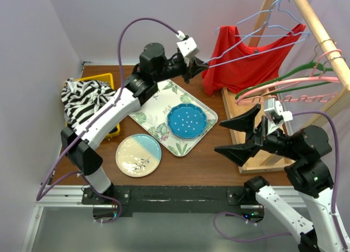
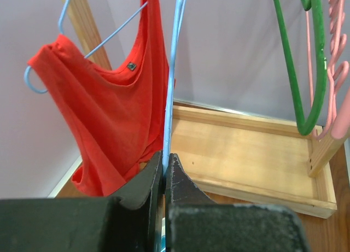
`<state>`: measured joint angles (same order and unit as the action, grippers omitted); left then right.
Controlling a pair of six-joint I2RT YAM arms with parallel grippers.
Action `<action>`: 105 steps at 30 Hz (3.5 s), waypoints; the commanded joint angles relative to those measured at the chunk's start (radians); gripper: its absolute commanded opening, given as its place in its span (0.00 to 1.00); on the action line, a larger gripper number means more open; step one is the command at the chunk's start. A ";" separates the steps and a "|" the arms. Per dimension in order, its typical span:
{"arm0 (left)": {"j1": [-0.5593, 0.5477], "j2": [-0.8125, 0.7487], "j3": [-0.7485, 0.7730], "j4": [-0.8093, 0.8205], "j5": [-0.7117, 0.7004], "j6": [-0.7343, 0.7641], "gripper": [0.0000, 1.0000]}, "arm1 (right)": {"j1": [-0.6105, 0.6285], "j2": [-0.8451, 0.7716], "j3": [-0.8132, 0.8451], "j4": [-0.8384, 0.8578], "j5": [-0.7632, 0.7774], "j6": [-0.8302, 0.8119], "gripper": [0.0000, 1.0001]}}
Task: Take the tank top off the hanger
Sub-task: Place the hanger at the clothesline.
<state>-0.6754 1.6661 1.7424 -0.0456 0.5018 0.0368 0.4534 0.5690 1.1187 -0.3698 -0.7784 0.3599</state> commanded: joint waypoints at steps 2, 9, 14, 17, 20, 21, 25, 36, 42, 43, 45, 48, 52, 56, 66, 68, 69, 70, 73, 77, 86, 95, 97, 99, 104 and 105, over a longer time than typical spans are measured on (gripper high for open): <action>-0.058 0.076 0.124 0.047 -0.046 -0.011 0.00 | 0.001 -0.008 0.047 -0.006 -0.010 0.004 0.99; -0.099 0.178 0.258 0.052 -0.052 -0.020 0.00 | 0.001 -0.021 0.047 0.011 0.024 0.016 0.99; -0.130 0.264 0.370 0.011 -0.060 -0.014 0.00 | 0.001 -0.018 0.049 0.023 0.015 0.022 0.99; -0.131 0.293 0.387 0.013 -0.060 -0.014 0.00 | 0.001 -0.003 0.082 -0.021 0.019 -0.001 0.99; -0.136 0.328 0.407 0.021 -0.048 -0.028 0.00 | 0.002 0.000 0.089 -0.026 0.039 -0.010 0.99; -0.139 0.346 0.413 0.021 -0.040 -0.029 0.00 | 0.001 -0.001 0.090 -0.021 0.042 -0.006 0.99; -0.147 0.382 0.445 0.016 -0.029 -0.029 0.00 | 0.001 0.006 0.096 0.002 0.044 0.019 0.99; -0.147 0.328 0.387 -0.014 -0.140 -0.067 0.37 | 0.002 0.017 0.135 -0.011 0.094 0.036 0.99; -0.147 0.129 0.085 0.144 -0.224 -0.048 0.78 | 0.001 0.055 0.133 -0.026 0.227 0.030 0.99; -0.145 0.107 0.013 0.176 -0.244 -0.046 0.85 | 0.002 0.066 0.138 -0.021 0.255 0.030 0.99; -0.144 0.042 -0.049 0.190 -0.314 -0.041 0.88 | 0.001 0.103 0.165 -0.012 0.293 0.047 0.99; -0.138 -0.047 -0.174 0.197 -0.415 -0.041 0.92 | 0.001 0.168 0.245 0.002 0.392 0.080 0.99; -0.130 -0.196 -0.436 0.269 -0.480 -0.055 0.93 | 0.001 0.275 0.375 0.011 0.508 0.111 0.99; -0.128 -0.372 -0.593 0.242 -0.493 -0.057 0.94 | 0.001 0.390 0.495 0.023 0.645 0.113 0.99; -0.130 -0.704 -0.745 -0.039 -0.468 -0.087 1.00 | 0.001 0.781 0.768 -0.046 1.002 0.031 0.93; -0.130 -0.774 -0.793 -0.053 -0.483 -0.086 1.00 | 0.002 0.868 0.832 -0.058 1.105 -0.001 0.92; -0.131 -0.795 -0.813 -0.054 -0.499 -0.081 1.00 | 0.002 0.896 0.851 -0.064 1.149 -0.013 0.91; -0.130 -0.813 -0.857 -0.053 -0.523 -0.078 1.00 | 0.002 0.919 0.868 -0.070 1.188 -0.022 0.91; -0.131 -0.862 -0.929 -0.053 -0.540 -0.077 1.00 | 0.002 0.983 0.894 -0.022 1.355 -0.088 0.92; -0.133 -0.884 -0.917 -0.115 -0.540 -0.075 1.00 | 0.004 1.057 0.959 0.035 1.505 -0.148 0.93; -0.131 -0.945 -0.969 -0.083 -0.516 -0.084 1.00 | 0.001 1.213 1.084 0.098 1.662 -0.171 0.89; -0.131 -0.977 -0.995 -0.056 -0.520 -0.110 1.00 | -0.005 1.333 1.173 0.152 1.795 -0.187 0.84; -0.133 -0.974 -0.995 -0.056 -0.519 -0.110 1.00 | -0.010 1.353 1.196 0.149 1.802 -0.190 0.84; -0.131 -0.971 -0.995 -0.057 -0.510 -0.110 1.00 | -0.019 1.374 1.201 0.158 1.812 -0.197 0.84; -0.131 -0.957 -0.995 -0.059 -0.485 -0.113 1.00 | -0.064 1.398 1.211 0.129 1.792 -0.141 0.83; -0.131 -0.954 -0.997 -0.059 -0.474 -0.117 1.00 | -0.065 1.401 1.210 0.138 1.801 -0.142 0.82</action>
<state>-0.8062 0.7021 0.7532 -0.1432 -0.0158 -0.0612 0.4210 1.9850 2.2791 -0.2722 0.9775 0.1822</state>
